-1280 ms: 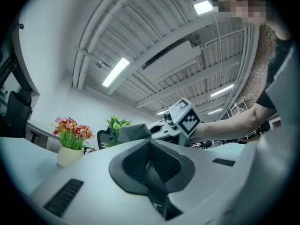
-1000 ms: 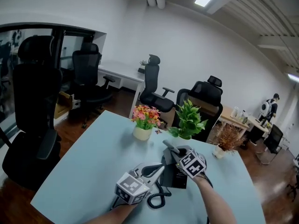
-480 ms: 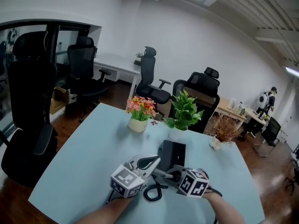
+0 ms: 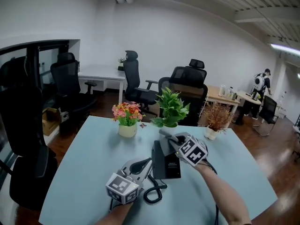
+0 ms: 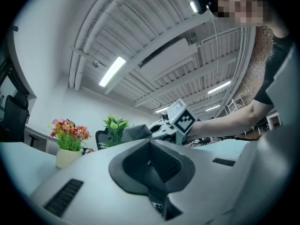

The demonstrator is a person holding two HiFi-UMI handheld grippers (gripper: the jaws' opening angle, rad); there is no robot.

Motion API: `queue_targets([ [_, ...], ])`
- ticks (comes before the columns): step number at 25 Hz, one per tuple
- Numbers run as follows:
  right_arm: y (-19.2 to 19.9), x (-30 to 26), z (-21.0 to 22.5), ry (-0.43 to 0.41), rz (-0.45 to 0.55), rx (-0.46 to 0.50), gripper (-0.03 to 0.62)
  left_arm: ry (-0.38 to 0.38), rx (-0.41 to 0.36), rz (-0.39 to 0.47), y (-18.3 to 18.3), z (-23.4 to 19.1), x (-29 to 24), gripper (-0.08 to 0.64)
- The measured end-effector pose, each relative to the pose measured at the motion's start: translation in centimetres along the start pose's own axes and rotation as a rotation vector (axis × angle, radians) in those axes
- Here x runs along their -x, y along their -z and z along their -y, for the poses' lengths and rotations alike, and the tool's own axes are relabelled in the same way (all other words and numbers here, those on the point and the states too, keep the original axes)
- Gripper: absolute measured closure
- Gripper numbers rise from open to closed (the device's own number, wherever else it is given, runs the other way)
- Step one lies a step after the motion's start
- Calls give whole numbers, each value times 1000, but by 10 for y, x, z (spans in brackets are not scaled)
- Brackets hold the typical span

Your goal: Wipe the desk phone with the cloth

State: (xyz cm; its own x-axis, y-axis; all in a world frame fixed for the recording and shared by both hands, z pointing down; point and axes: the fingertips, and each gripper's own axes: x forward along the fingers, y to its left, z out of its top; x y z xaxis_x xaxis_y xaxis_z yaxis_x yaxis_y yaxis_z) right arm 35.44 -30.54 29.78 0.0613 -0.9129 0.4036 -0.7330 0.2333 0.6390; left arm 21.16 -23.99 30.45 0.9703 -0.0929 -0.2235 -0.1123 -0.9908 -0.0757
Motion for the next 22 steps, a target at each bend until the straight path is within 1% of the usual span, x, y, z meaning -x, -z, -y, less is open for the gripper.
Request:
queue_targets([
  [2,4,-14,7,30,-36,17,604,0,0,-1,1,2,-1,561],
  [3,7,-21,7,31,-60,32,604,-1,-1,-1,1,2,-2,561],
  [6,19,-30,-3,-3,-119,79,604,6,0,1,1,3,-2,561],
  [9,25,-23,-21,-62,-131,127,604,7,-5,-8,0,2,-3,561],
  [12,28,-7,-53,-153,-143,206,604,10,-12,-8,1,1,-4,560],
  [18,43,34,-131,-342,-168,341,604,12,-12,-12,3,1,-2,561],
  [22,57,64,-177,-544,-213,436,604,8,-12,-12,0,-2,1,561],
])
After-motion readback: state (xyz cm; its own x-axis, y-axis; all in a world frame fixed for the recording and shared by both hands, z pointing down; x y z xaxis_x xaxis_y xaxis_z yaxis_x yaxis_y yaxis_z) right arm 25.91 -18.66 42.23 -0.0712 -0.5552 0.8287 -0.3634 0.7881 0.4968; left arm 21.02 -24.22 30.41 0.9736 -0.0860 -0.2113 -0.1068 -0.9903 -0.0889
